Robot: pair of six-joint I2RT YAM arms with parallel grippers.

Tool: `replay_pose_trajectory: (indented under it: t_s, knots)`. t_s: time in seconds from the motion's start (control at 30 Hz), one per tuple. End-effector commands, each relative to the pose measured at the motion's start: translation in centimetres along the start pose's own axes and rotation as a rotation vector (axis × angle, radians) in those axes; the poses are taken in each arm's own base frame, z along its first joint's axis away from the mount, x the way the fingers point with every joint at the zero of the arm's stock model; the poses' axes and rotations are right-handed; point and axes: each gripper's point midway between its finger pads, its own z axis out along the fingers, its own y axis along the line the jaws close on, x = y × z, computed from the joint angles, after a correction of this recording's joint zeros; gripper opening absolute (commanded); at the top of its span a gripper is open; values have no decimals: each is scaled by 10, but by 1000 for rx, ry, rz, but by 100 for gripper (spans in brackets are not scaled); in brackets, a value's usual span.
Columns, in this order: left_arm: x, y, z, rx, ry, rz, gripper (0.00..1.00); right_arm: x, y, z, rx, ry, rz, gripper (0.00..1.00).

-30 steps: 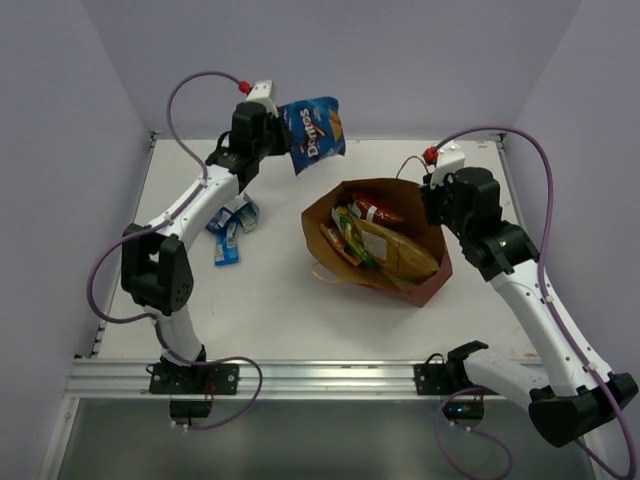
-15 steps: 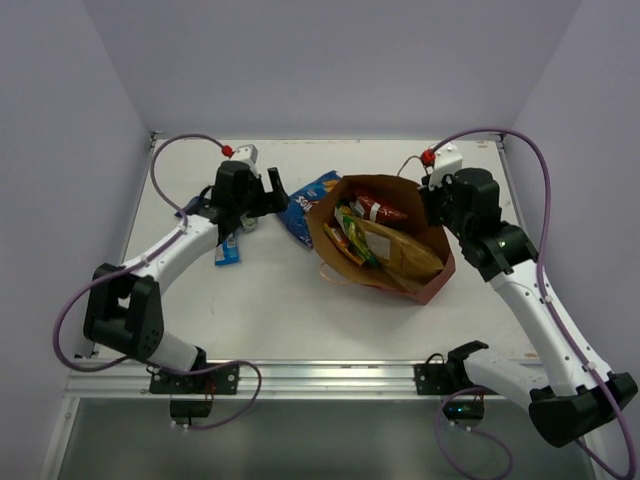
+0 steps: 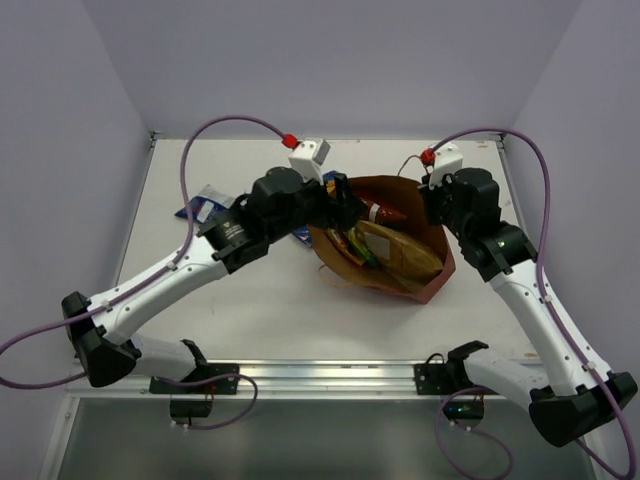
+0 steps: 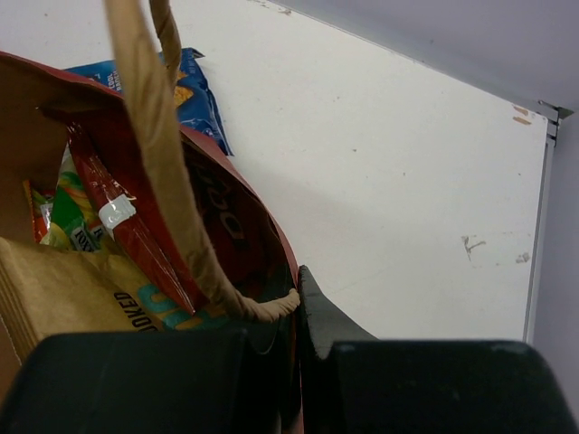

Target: Take the snacks out of the paper bag

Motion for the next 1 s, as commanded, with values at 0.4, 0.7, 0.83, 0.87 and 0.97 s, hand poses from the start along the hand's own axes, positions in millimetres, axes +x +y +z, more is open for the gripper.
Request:
replay_pose_trajectory:
  t_s: [0.4, 0.7, 0.83, 0.87, 0.97]
  knots:
    - [136, 59, 71, -325, 301, 99, 73, -36, 2, -16, -12, -164, 17, 0]
    - [129, 75, 93, -414, 277, 151, 0, -26, 0, -18, 5, -159, 27, 0]
    - [63, 30, 61, -285, 175, 124, 0, -16, -8, -16, 55, -128, 29, 0]
    - [47, 20, 51, -257, 154, 123, 0, -14, -9, -15, 65, -123, 29, 0]
    - [-24, -20, 11, -147, 30, 130, 0, -9, -15, -13, 102, -108, 28, 0]
